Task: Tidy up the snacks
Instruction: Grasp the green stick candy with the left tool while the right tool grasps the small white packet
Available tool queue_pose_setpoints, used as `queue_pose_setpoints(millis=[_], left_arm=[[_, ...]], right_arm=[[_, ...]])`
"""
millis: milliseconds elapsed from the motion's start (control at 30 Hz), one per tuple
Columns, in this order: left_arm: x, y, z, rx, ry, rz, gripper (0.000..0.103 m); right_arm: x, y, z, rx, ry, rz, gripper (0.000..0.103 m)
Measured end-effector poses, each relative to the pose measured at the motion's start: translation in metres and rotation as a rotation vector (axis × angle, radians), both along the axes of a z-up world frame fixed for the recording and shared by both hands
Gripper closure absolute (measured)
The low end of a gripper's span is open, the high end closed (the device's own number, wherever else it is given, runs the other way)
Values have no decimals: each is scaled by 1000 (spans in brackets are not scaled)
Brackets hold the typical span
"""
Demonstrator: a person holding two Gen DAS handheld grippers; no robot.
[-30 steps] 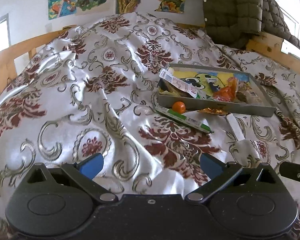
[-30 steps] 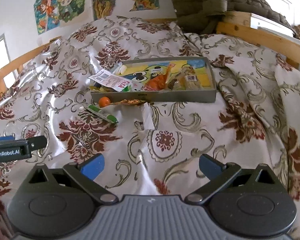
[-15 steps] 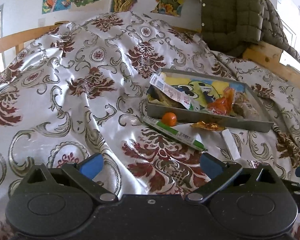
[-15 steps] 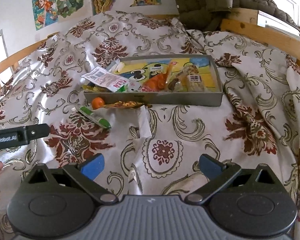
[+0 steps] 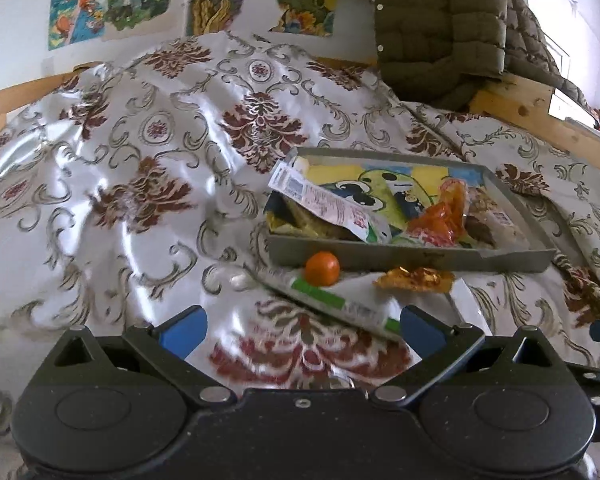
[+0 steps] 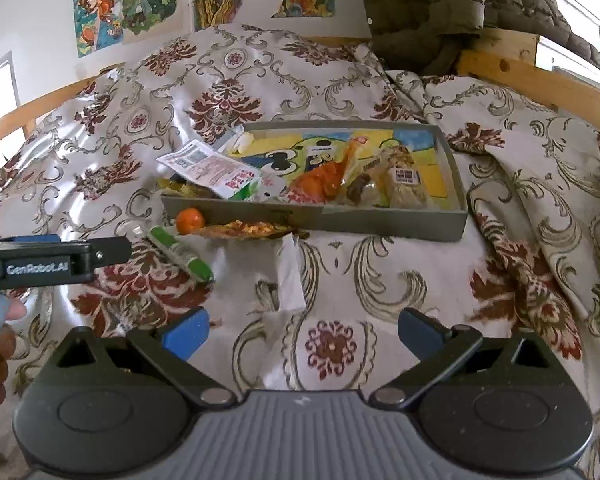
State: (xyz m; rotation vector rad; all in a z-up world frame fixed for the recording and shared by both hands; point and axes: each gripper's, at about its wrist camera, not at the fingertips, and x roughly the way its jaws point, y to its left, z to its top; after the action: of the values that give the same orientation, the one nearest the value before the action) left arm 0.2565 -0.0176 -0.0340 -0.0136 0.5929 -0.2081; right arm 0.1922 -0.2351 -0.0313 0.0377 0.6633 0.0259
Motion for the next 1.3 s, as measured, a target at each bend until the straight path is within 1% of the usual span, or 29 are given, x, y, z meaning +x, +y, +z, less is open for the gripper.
queue_pose_setpoints(millis=[133, 233, 300, 333, 400, 533, 567, 633, 700, 767, 1000, 1033, 1067, 1100, 1133, 1167, 1200, 1233, 1300], left_arm=[[17, -2, -10, -42, 26, -3, 1], [27, -1, -17, -95, 51, -18, 1], [33, -1, -20, -131, 60, -20, 1], [34, -2, -22, -142, 61, -14, 1], [39, -3, -25, -162, 71, -9, 1], [48, -7, -31, -202, 102, -19, 1], [50, -7, -33, -214, 110, -25, 4], [51, -7, -38, -236, 140, -37, 9], [52, -8, -42, -232, 157, -40, 11], [52, -9, -43, -213, 157, -43, 14], [61, -12, -45, -195, 177, -27, 19], [62, -12, -45, -195, 178, -25, 24], [62, -12, -44, -194, 178, -25, 31], [62, -12, -44, -195, 184, -27, 35], [61, -12, -44, -199, 195, -28, 44], [60, -12, -43, -208, 208, -25, 50], [59, -12, -43, -220, 217, -25, 53], [57, -13, -43, -232, 226, -32, 60], [54, -17, -42, -236, 237, -45, 63]], right_arm=[[10, 1, -6, -32, -33, -7, 0], [18, 5, -11, -56, -45, -4, 3], [24, 7, -13, -60, -54, -5, 7], [27, 7, -14, -60, -54, -7, 8], [34, 8, -18, -57, -56, -11, 15], [49, 12, -27, -65, -41, -14, 24], [52, 13, -30, -69, -35, -12, 27], [58, 15, -36, -78, -17, -8, 30], [62, 18, -41, -87, -2, -3, 39], [64, 22, -46, -104, 14, 5, 41], [68, 32, -54, -146, 24, 6, 42], [68, 33, -54, -150, 27, 2, 42], [68, 34, -55, -153, 25, -1, 44], [68, 36, -54, -155, 23, 0, 48], [67, 37, -54, -158, 23, 6, 49], [67, 38, -54, -162, 21, 10, 52], [67, 40, -53, -169, 20, 15, 54], [67, 40, -53, -173, 19, 19, 55], [66, 42, -53, -175, 19, 26, 60]])
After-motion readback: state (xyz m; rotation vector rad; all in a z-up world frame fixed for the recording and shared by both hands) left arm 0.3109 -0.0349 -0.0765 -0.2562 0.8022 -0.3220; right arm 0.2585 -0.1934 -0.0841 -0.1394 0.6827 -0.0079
